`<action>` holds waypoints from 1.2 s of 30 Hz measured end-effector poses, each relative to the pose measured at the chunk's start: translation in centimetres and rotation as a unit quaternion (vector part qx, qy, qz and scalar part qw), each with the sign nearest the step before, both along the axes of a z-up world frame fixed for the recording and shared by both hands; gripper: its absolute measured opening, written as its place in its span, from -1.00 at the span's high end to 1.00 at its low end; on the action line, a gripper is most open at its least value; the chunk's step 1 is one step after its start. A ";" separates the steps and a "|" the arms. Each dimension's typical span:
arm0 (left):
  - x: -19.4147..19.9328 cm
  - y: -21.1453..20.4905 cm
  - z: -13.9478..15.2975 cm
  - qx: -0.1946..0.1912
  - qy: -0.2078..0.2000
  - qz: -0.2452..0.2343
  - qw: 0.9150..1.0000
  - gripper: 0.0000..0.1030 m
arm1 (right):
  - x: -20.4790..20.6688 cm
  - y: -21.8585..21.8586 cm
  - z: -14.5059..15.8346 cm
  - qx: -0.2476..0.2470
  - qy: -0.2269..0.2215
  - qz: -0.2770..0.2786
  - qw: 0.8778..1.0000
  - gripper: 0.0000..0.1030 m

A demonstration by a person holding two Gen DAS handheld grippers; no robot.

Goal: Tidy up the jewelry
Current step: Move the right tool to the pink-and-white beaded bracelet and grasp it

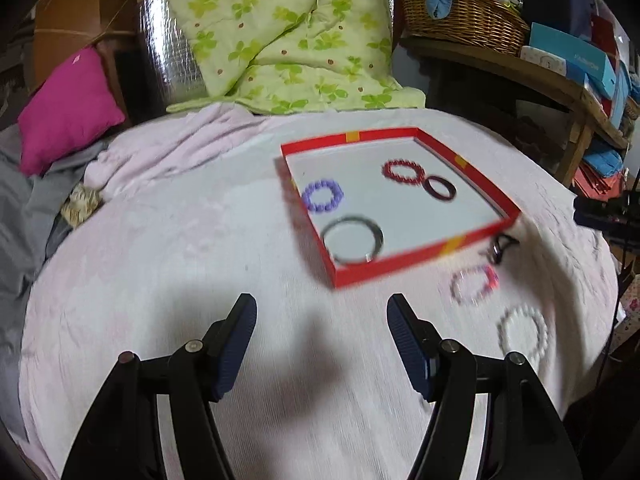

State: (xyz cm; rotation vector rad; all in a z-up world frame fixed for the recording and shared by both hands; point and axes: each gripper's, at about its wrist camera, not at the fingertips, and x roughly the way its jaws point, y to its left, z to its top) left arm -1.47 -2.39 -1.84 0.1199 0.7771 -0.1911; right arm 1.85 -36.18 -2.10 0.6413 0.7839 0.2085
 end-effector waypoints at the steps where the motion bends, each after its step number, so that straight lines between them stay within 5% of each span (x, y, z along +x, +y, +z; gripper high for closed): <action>1: -0.5 0.1 -0.3 -0.001 0.005 0.001 1.000 -0.33 | -0.5 0.2 -0.3 -0.002 0.004 0.004 1.000 0.48; 8: -1.8 -0.6 -2.1 -0.011 0.025 -0.013 1.000 -0.33 | -2.6 2.0 -2.1 0.008 0.020 0.036 0.999 0.48; 36: -0.6 -1.3 -2.8 -0.024 0.046 -0.064 0.997 -0.33 | 2.3 8.7 -5.2 -0.014 0.064 0.085 0.994 0.48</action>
